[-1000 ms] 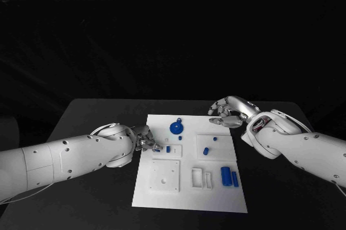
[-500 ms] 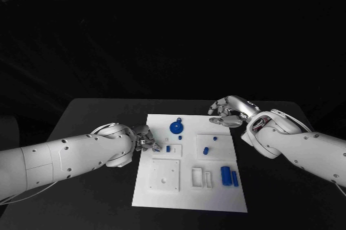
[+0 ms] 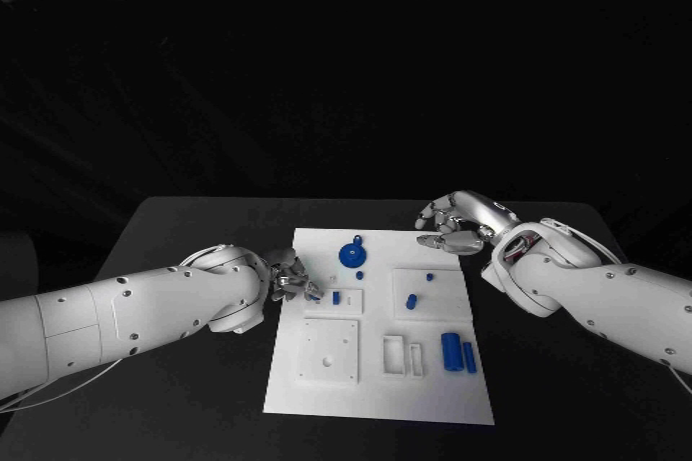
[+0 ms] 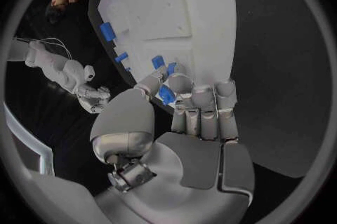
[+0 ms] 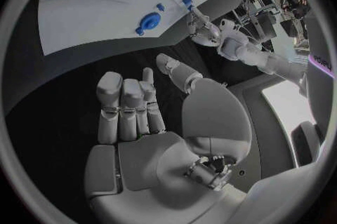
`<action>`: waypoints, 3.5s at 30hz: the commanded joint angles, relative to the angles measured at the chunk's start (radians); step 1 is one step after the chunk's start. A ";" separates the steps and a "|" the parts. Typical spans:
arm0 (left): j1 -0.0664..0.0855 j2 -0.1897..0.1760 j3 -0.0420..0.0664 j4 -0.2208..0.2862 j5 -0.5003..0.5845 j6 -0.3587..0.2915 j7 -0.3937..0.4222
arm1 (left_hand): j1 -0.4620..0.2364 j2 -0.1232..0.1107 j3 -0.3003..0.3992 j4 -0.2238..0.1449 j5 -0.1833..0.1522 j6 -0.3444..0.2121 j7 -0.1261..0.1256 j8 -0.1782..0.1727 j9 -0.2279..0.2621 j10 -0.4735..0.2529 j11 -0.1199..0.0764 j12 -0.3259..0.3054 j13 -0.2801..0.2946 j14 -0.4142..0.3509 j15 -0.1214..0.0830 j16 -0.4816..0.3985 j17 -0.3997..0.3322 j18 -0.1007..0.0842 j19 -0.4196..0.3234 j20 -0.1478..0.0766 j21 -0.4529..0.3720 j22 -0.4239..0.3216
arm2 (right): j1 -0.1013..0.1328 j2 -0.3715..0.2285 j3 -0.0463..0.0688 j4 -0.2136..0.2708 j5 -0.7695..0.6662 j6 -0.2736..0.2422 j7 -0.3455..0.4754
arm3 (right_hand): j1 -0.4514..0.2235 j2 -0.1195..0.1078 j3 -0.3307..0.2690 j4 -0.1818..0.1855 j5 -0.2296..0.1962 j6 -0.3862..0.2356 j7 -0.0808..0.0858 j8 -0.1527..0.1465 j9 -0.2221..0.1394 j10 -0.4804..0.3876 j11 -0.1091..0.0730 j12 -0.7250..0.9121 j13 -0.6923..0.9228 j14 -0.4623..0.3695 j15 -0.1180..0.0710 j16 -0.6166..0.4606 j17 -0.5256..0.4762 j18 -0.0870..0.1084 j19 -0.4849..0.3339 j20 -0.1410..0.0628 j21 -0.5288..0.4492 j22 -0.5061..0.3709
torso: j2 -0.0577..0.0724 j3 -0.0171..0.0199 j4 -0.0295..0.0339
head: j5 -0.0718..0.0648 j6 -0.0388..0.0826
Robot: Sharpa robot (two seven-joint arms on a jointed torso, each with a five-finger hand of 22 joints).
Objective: Assemble the parts on the task board
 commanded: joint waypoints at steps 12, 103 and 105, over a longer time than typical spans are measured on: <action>0.001 -0.044 0.040 0.006 0.350 -0.010 0.274 | 0.075 0.083 0.006 -0.031 -0.011 -0.019 0.002 -0.004 0.018 -0.001 0.004 -0.003 0.001 0.001 -0.006 -0.006 0.002 -0.012 -0.005 -0.132 -0.008 0.004 | 0.000 0.015 0.000 0.040 0.005 0.016 0.006 | 0.002 -0.006 -0.003 0.001 0.010 0.001 0.010 -0.007 0.001 -0.008 0.001 -0.003 -0.001 0.005 -0.003 -0.006 0.001 0.098 0.001 -0.006 -0.005 0.014 | 0.000 0.0006 -0.0003 | 0.001 0.009; 0.001 -0.055 0.039 0.016 0.664 0.116 0.540 | 0.089 0.112 0.007 -0.084 0.024 -0.071 0.021 -0.046 0.036 -0.037 0.021 0.015 0.015 -0.032 0.008 0.003 0.012 -0.022 -0.025 -0.127 -0.015 0.019 | -0.006 0.100 -0.059 0.169 0.010 0.035 -0.024 | 0.004 0.012 -0.019 -0.010 0.012 -0.061 0.036 -0.051 -0.018 -0.017 0.026 0.007 0.000 0.003 0.021 -0.006 0.008 0.098 -0.004 0.000 -0.008 0.017 | 0.000 -0.0003 0.0004 | -0.013 0.028; 0.001 -0.055 0.039 0.016 0.663 0.117 0.537 | 0.089 0.112 0.007 -0.084 0.025 -0.071 0.021 -0.046 0.036 -0.037 0.021 0.015 0.015 -0.032 0.008 0.003 0.012 -0.022 -0.025 -0.127 -0.015 0.019 | -0.006 0.099 -0.059 0.165 0.010 0.030 -0.025 | 0.004 0.012 -0.020 -0.010 0.012 -0.061 0.036 -0.051 -0.018 -0.017 0.026 0.007 0.000 0.003 0.021 -0.006 0.008 0.098 -0.005 0.000 -0.008 0.017 | 0.000 -0.0003 0.0004 | -0.013 0.028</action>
